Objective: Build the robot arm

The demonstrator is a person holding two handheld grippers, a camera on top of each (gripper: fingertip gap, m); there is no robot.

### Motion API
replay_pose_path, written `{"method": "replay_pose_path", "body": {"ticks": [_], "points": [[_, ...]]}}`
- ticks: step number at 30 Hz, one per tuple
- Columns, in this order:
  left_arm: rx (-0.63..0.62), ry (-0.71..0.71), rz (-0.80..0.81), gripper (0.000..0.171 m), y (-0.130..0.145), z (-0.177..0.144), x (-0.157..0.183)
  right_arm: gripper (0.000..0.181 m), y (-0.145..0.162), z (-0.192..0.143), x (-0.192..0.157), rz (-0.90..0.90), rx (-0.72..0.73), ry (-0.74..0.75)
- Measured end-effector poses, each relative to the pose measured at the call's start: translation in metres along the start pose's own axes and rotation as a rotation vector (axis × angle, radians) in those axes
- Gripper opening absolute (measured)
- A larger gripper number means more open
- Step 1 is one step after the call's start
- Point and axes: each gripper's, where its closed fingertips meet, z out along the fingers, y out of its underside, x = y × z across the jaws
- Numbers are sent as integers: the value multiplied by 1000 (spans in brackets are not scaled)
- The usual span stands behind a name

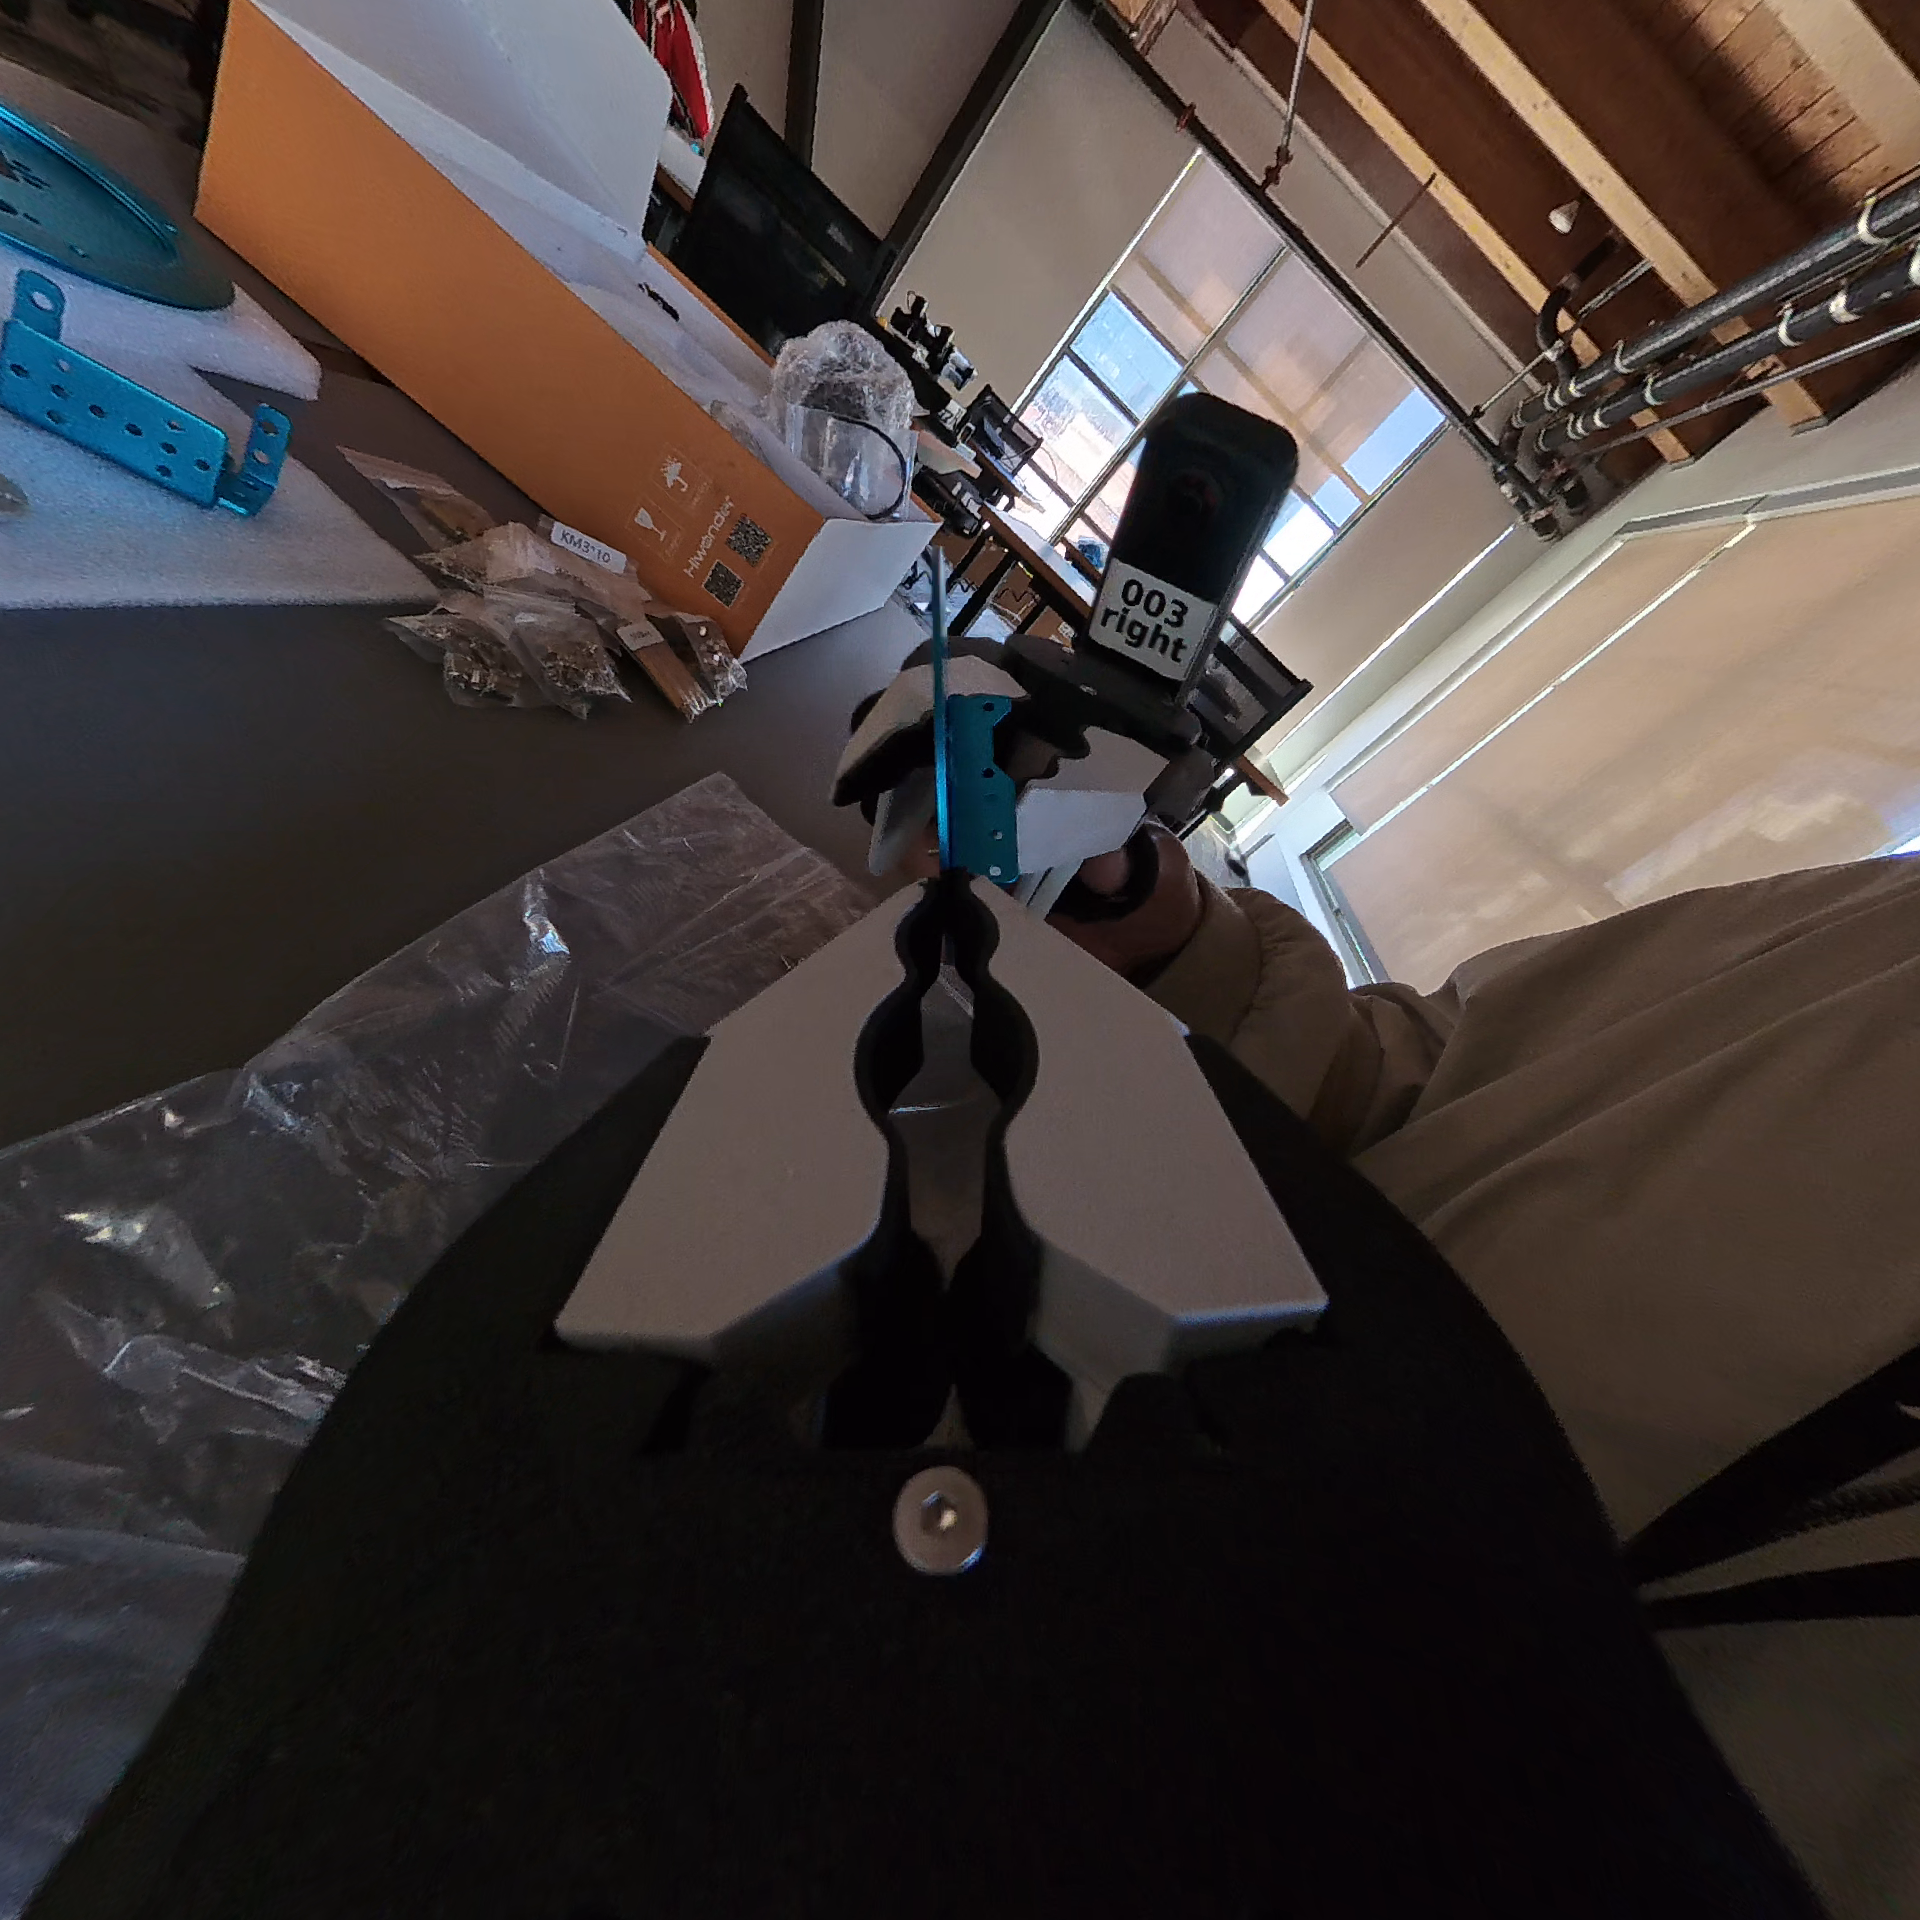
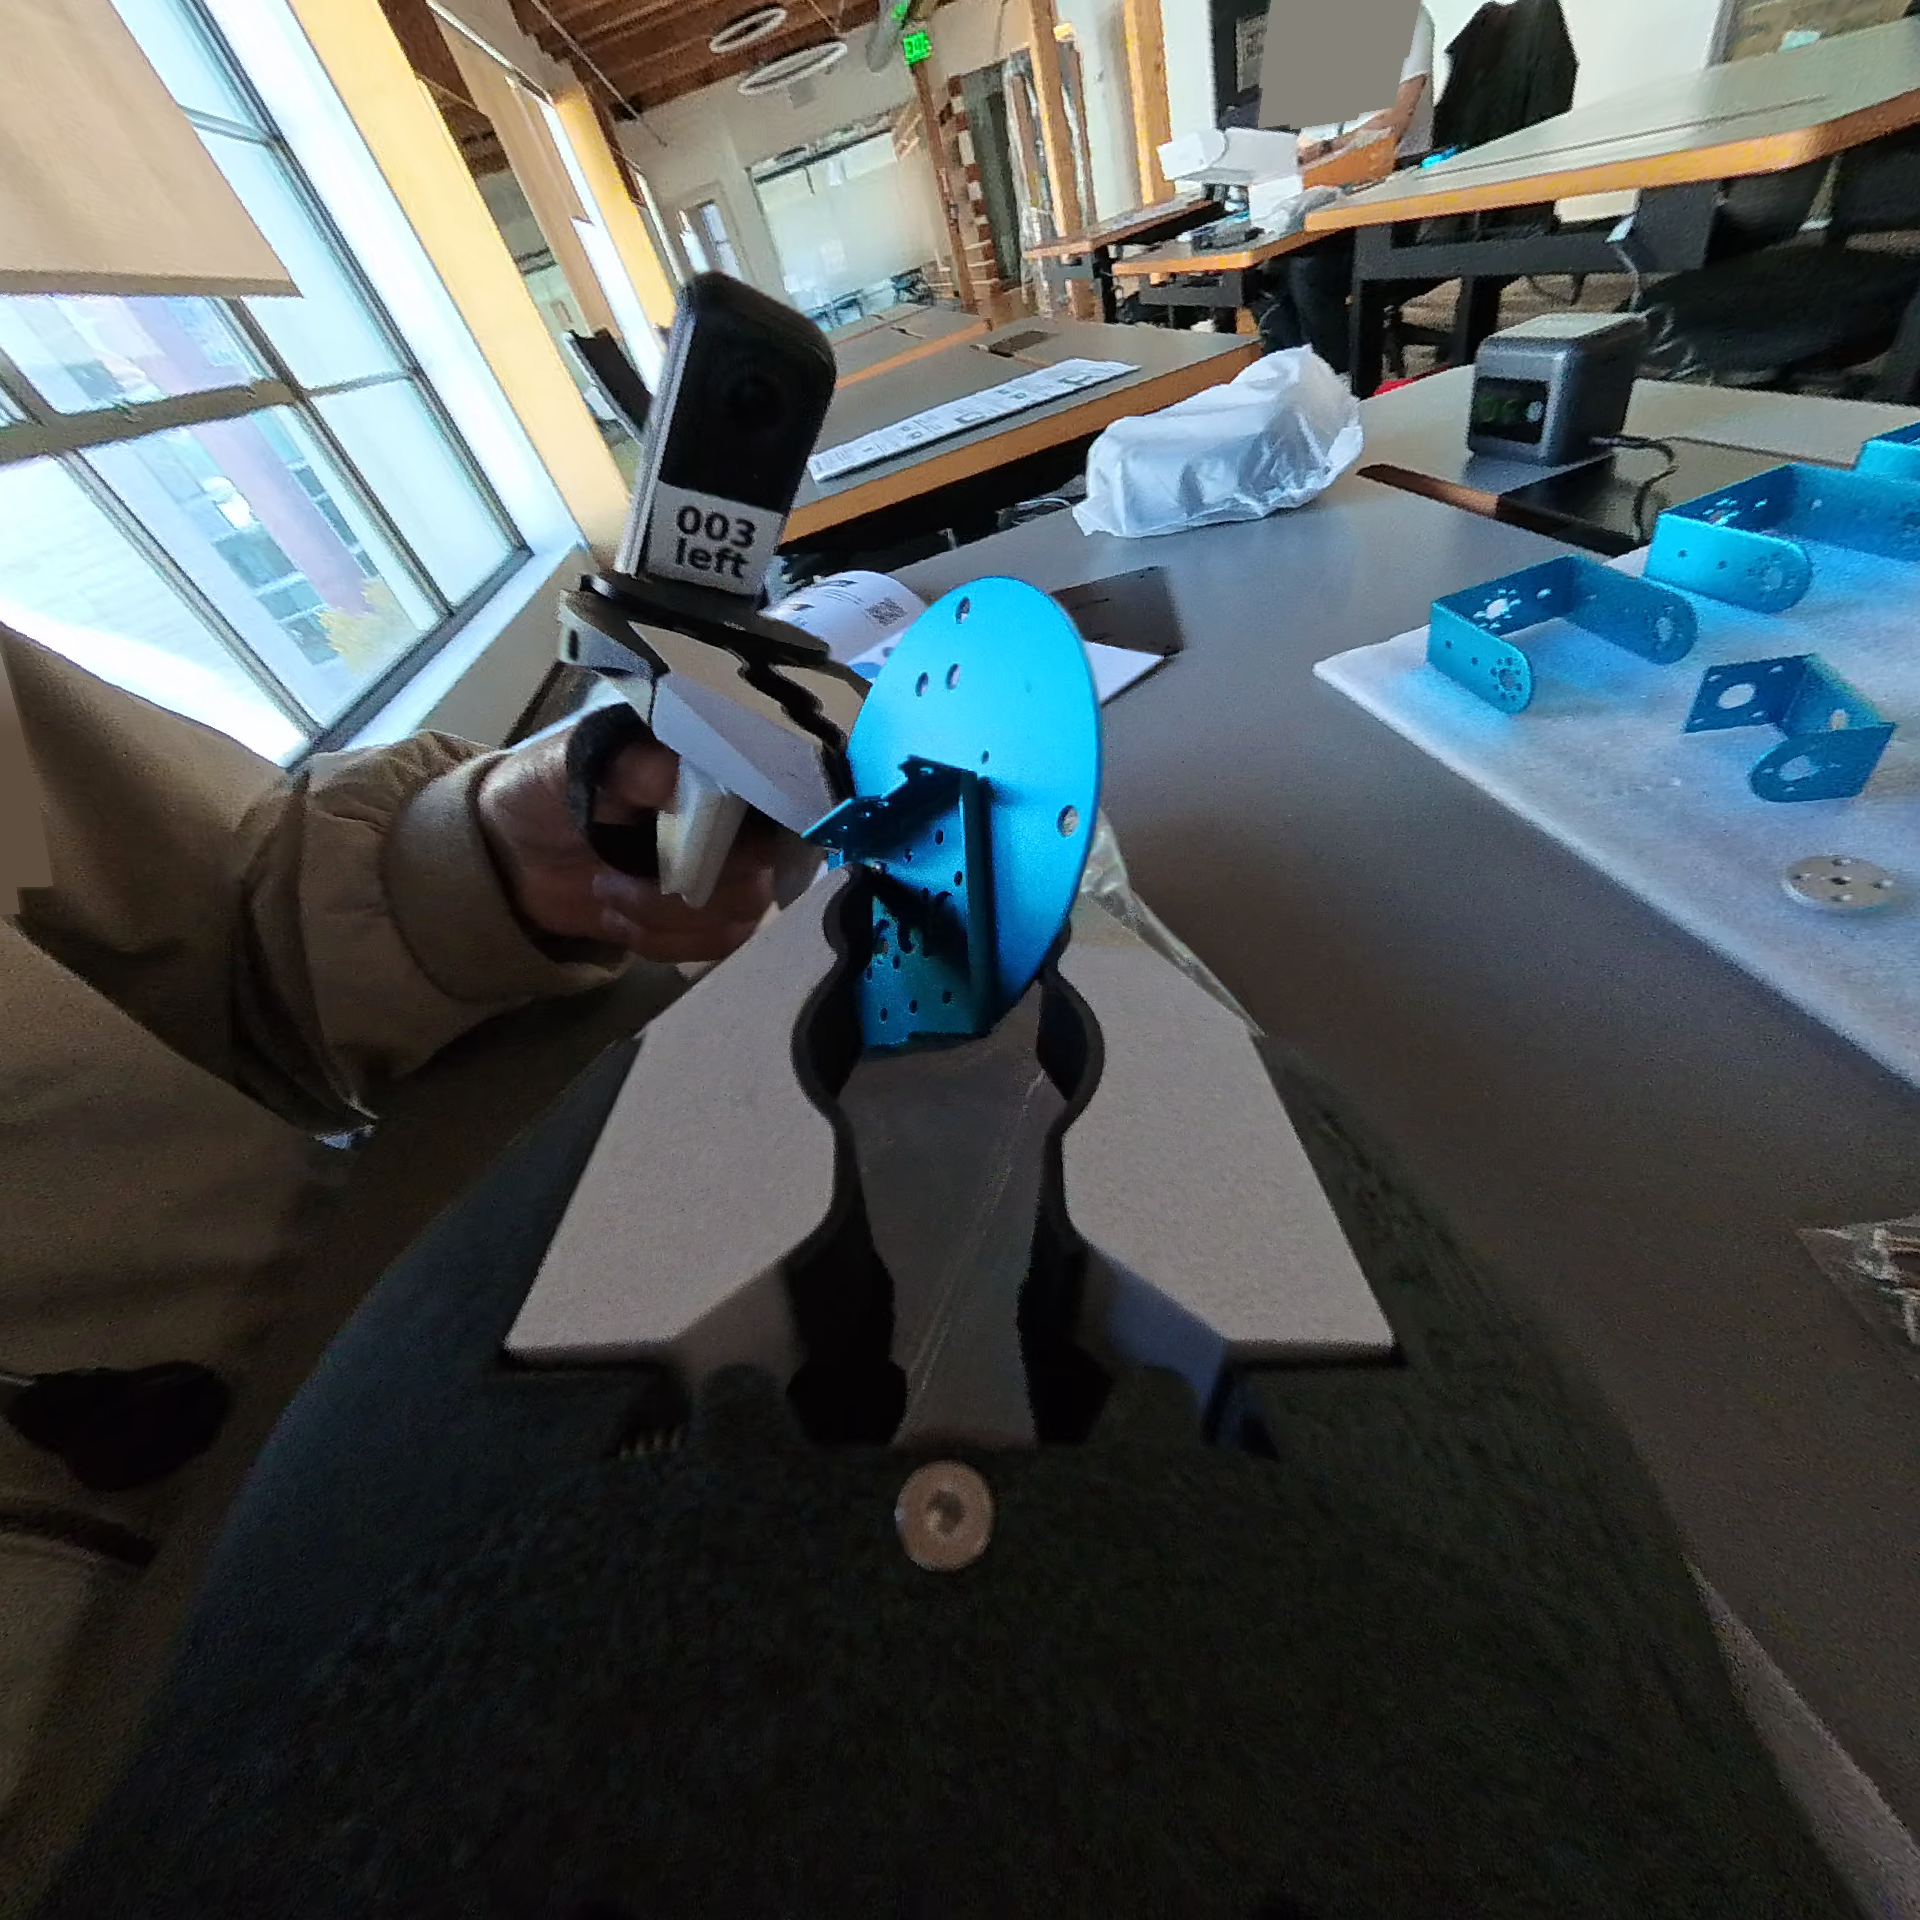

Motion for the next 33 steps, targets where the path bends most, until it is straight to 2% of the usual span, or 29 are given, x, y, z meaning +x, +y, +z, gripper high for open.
{"method": "replay_pose_path", "body": {"ticks": [8, 14, 19, 25, 30, 33], "points": [[-7, 7, 7, 0, 3, 1, -1, 20, 1, -1, -2, 105, -2, -59], [-9, 18, 95, 0, -5, 1, 4, 21, -10, -2, -3, 6, 16, -31], [-53, -14, 346, 0, -12, 0, 13, 20, -23, -4, -9, -145, 30, -35], [-62, -55, 737, 0, -22, -2, 33, 14, -44, -12, -27, -485, -11, -24], [-140, -162, 985, 0, -19, -1, 21, 9, -39, -9, -23, -659, -168, -25], [-187, -203, 1048, 0, -16, -2, 9, 8, -32, -4, -15, -665, -211, -31]]}}
